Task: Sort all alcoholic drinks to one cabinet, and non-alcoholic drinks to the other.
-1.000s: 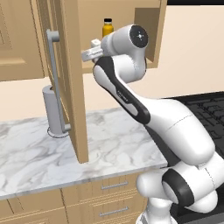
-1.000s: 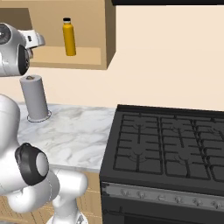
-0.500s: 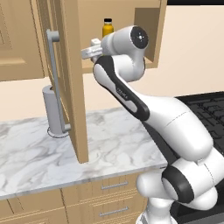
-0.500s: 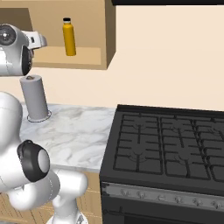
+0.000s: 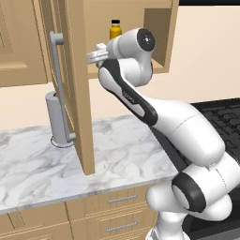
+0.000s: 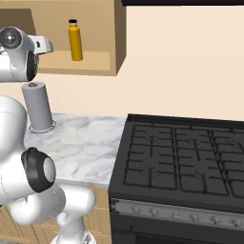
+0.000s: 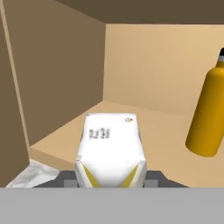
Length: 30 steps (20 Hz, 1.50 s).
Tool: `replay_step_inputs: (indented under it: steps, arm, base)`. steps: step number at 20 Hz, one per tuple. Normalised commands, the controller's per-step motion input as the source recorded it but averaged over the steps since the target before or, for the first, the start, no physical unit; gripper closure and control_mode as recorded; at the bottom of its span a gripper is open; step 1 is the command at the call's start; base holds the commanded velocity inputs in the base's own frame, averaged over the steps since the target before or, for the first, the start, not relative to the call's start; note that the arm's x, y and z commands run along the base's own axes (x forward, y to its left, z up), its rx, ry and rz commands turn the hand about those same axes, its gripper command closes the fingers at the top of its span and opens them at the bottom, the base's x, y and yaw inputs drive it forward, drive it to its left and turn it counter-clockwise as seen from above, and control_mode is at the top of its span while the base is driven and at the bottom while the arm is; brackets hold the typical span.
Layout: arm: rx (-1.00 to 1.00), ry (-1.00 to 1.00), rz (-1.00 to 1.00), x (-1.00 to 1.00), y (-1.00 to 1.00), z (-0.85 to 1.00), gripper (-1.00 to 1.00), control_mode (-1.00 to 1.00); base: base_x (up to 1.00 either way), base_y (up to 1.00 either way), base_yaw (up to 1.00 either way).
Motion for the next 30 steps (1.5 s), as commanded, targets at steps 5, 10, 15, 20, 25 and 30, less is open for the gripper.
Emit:
replay_step_inputs:
  steps: [5, 10, 15, 20, 25, 30]
  arm:
    - [0.01, 0.01, 0.0, 0.17, 0.0, -0.08, 1.0, -1.0]
    - [0.01, 0.0, 0.0, 0.14, 0.01, -0.17, 1.0, -1.0]
    - [0.0, 0.0, 0.0, 0.19, 0.09, -0.17, 1.0, -1.0]
    - [0.0, 0.0, 0.0, 0.25, 0.04, -0.04, 1.0, -1.0]
    - [0.0, 0.0, 0.0, 0.3, 0.05, 0.0, 1.0, -1.0]
    - [0.0, 0.0, 0.0, 0.34, 0.08, -0.01, 1.0, -1.0]
  base:
    - [0.0, 0.0, 0.0]
    - [0.0, 0.0, 0.0]
    - [0.0, 0.0, 0.0]
    - [0.0, 0.0, 0.0]
    - [0.0, 0.0, 0.0]
    - [0.0, 0.0, 0.0]
